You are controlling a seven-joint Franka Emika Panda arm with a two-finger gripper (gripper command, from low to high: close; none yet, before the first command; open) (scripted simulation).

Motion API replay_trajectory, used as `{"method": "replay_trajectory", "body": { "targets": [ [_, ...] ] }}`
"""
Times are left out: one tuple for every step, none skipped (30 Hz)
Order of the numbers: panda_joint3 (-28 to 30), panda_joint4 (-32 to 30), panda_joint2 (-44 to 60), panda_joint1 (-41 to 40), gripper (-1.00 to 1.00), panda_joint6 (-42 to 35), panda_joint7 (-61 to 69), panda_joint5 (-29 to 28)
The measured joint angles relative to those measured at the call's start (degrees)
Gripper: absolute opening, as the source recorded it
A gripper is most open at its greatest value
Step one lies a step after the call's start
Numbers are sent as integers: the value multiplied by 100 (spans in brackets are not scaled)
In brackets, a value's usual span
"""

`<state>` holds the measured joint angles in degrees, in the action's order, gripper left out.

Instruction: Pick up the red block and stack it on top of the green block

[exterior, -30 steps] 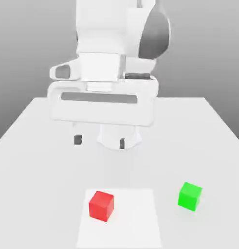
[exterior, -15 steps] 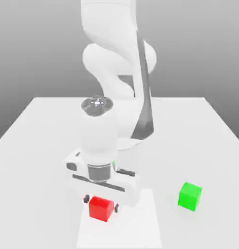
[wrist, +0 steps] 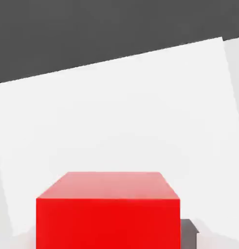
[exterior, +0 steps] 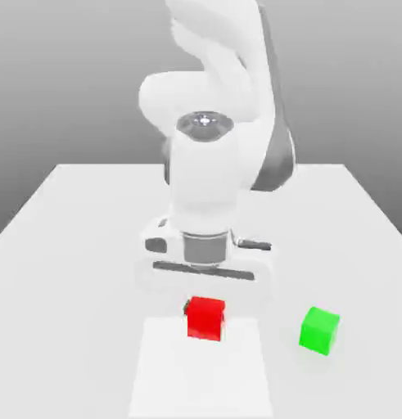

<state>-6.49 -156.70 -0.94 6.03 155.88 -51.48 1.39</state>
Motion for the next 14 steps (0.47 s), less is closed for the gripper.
{"method": "replay_trajectory", "body": {
  "targets": [
    [-121, 2, -74, 303, -100, -75, 196, 24],
    [-244, 5, -148, 603, -100, -152, 392, 45],
    [-355, 7, -213, 867, -100, -220, 578, 57],
    [-488, 10, -295, 1130, -100, -308, 780, 75],
    [-535, 16, -250, 1235, -100, -269, 856, 36],
    [-541, 24, -128, 1255, -100, -157, 855, -37],
    [-519, 32, 34, 1278, -100, -6, 813, -131],
    [-511, 41, 217, 1278, -100, 165, 749, -238],
    [-486, 50, 411, 1260, -100, 344, 673, -355],
    [-436, 59, 611, 1285, -100, 531, 587, -478],
    [-375, 66, 797, 1324, 100, 704, 508, -591],
    [-375, 66, 797, 1324, 100, 704, 508, -591],
    [-375, 66, 797, 1324, 100, 704, 508, -591],
    [-375, 66, 797, 1324, 100, 704, 508, -591]
  ]
}}
